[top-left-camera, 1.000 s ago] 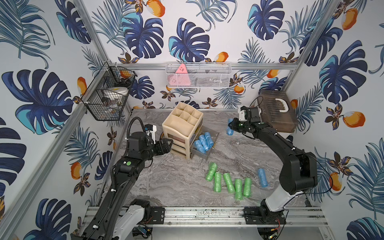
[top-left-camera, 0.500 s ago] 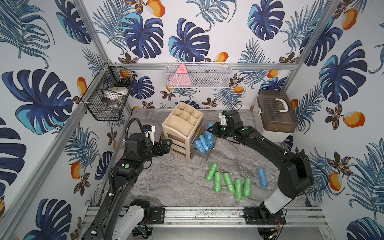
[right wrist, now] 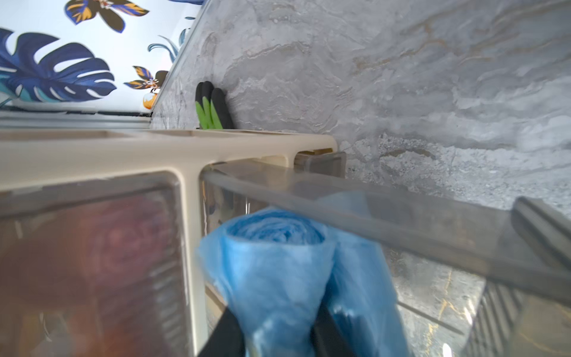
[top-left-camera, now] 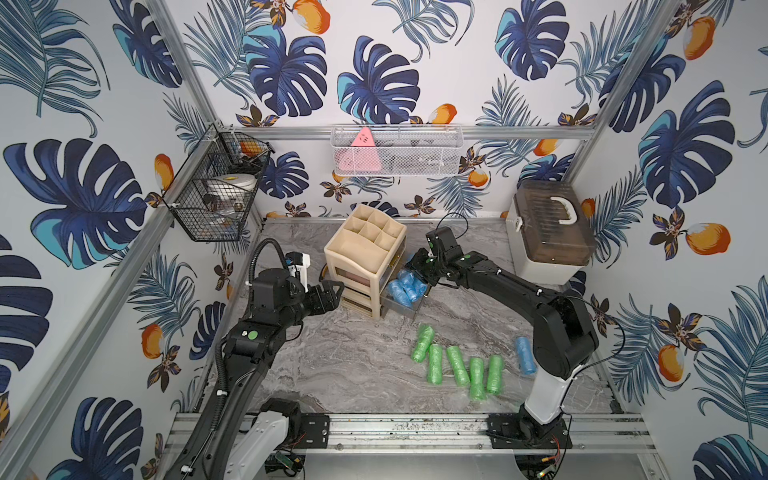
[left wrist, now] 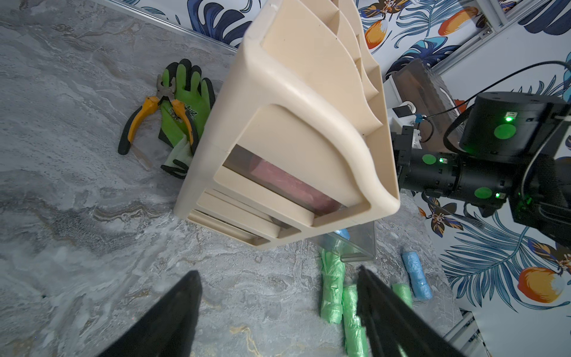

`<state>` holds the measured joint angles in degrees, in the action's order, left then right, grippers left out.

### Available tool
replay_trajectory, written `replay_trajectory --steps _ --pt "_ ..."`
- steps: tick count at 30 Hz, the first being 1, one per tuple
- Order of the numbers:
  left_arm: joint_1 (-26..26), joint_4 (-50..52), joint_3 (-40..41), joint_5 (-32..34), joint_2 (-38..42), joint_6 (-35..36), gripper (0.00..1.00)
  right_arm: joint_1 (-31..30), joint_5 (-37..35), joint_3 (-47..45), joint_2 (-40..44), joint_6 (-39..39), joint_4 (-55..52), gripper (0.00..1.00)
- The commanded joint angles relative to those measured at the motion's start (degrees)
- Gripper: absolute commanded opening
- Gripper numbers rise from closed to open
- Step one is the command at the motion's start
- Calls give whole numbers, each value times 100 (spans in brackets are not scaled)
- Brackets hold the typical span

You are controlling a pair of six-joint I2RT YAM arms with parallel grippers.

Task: Sort the rolls of trash bags by color and place them into the drawer
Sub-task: Place the roll of trash bags in the drawer.

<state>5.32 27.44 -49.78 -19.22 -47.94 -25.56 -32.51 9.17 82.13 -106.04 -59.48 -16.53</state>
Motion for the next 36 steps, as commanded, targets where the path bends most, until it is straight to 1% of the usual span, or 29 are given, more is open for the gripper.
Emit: replay_trajectory --steps 1,3,6,10,15,20,27,31,34,36 --pt "-5 -28 -48 50 -25 54 83 -10 67 114 -75 -160 -84 39" --pt "-5 -33 -58 58 -31 52 83 -7 67 120 -53 -156 -80 44" --pt "-5 -37 -59 59 -18 36 83 -10 128 111 -1 -160 -65 55" --pt "-9 -37 -58 48 -15 20 83 -10 189 -22 184 -138 -34 57" --pt "-5 -37 -41 45 -4 14 83 -10 192 -337 587 -64 25 56" --pt "-5 -54 -49 33 -4 0 83 -10 293 -421 662 101 -15 47" --pt "-5 24 -41 72 70 33 83 -10 550 -374 325 200 2 22" --pt "-5 63 -41 85 87 46 83 -10 881 -412 64 72 378 10" --pt "-5 86 -65 102 75 65 83 -10 1135 -441 -30 -46 749 6" --pt "-5 99 -91 112 62 81 83 -10 1236 -443 -48 -98 916 7"
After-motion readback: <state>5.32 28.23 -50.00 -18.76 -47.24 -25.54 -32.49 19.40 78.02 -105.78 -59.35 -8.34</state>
